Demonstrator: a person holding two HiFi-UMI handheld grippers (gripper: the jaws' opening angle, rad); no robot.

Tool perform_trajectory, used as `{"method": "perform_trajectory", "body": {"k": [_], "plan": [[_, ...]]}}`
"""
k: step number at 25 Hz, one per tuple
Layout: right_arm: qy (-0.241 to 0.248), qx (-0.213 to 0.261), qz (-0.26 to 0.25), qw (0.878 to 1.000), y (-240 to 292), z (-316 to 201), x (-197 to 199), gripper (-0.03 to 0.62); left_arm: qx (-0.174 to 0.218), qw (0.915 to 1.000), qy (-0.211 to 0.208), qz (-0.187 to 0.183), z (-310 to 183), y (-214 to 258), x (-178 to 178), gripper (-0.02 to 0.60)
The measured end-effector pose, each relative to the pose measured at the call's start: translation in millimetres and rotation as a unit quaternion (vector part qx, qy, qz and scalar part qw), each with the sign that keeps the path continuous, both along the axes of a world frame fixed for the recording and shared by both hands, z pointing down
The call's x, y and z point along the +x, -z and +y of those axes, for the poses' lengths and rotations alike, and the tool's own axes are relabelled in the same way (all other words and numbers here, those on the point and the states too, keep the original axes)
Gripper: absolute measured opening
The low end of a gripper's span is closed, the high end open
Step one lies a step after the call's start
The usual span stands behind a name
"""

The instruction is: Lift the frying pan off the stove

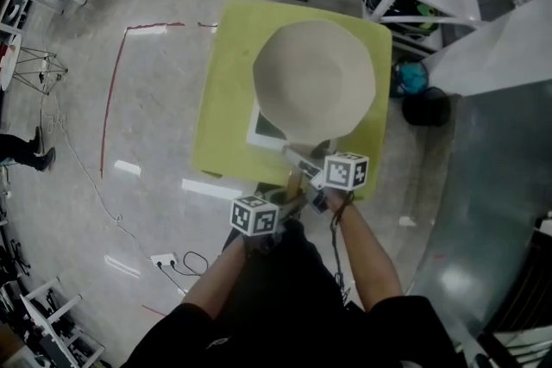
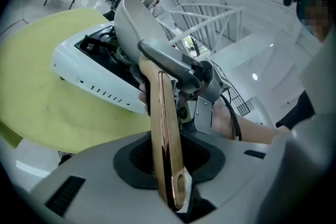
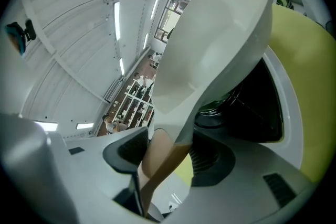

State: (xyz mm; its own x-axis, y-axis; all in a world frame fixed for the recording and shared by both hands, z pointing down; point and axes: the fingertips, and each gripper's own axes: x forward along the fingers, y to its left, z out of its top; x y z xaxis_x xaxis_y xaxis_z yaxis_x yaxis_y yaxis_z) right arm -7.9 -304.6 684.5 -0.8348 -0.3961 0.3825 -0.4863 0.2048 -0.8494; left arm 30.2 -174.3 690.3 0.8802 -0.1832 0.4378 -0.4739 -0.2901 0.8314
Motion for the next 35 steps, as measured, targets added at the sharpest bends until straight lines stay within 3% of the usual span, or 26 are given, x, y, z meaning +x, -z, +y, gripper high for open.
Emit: {"method": "perform_trajectory", "body": {"k": [21, 35], "plan": [[0.015, 0.012, 0.001, 1.0, 16.9, 14.3, 2.0, 0.26, 0.025, 0.9996, -0.005, -0.01, 12.5, 21.0, -0.8, 0.143], [0.032, 0.061, -0.005, 0.998, 89.6, 38.3, -3.8, 0.265, 0.073, 0.9972, 0.01, -0.011, 35.2, 83.8, -4.6, 0.144]]}}
